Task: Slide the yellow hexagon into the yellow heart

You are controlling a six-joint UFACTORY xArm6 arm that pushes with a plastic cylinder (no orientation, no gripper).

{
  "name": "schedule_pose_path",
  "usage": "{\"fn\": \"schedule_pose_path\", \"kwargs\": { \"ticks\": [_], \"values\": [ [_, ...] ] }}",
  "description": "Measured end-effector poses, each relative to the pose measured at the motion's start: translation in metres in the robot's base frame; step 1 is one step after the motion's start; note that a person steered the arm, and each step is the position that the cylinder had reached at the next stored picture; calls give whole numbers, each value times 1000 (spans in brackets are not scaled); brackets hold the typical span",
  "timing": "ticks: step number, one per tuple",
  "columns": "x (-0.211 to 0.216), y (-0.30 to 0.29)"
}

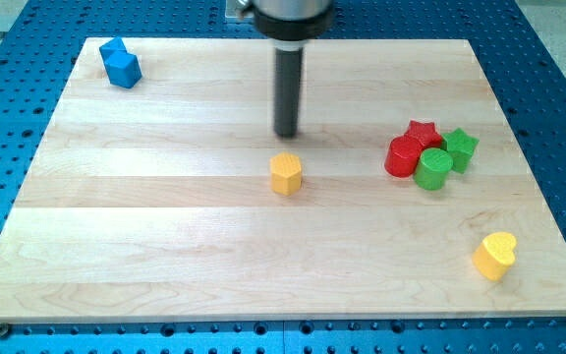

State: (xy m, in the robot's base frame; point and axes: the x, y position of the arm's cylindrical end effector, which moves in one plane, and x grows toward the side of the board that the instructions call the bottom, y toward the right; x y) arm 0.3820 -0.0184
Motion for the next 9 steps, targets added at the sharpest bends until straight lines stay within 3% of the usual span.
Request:
{"fn": "schedule_pose_path", "kwargs": {
  "ticks": [1,2,3,5,6,7,8,9],
  "values": [
    [22,-29],
    [70,-15],
    [104,40],
    [74,52],
    [93,127],
    [136,154],
    [135,107],
    [156,135]
  ]
}}
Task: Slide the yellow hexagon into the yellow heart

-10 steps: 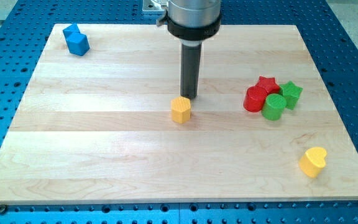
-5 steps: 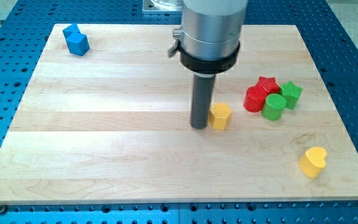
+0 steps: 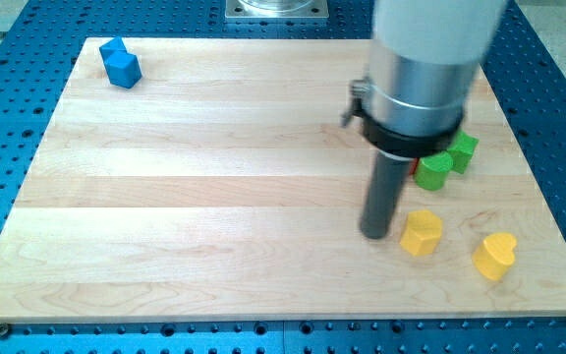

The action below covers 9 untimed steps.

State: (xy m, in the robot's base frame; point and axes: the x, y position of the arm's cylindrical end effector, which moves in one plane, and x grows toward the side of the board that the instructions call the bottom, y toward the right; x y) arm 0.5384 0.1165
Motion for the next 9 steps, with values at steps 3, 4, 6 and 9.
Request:
{"fn": "schedule_pose_path", "kwargs": {
  "ticks": [3,4,6,9],
  "values": [
    [0,29],
    [0,36],
    [0,49],
    [0,54]
  ]
}}
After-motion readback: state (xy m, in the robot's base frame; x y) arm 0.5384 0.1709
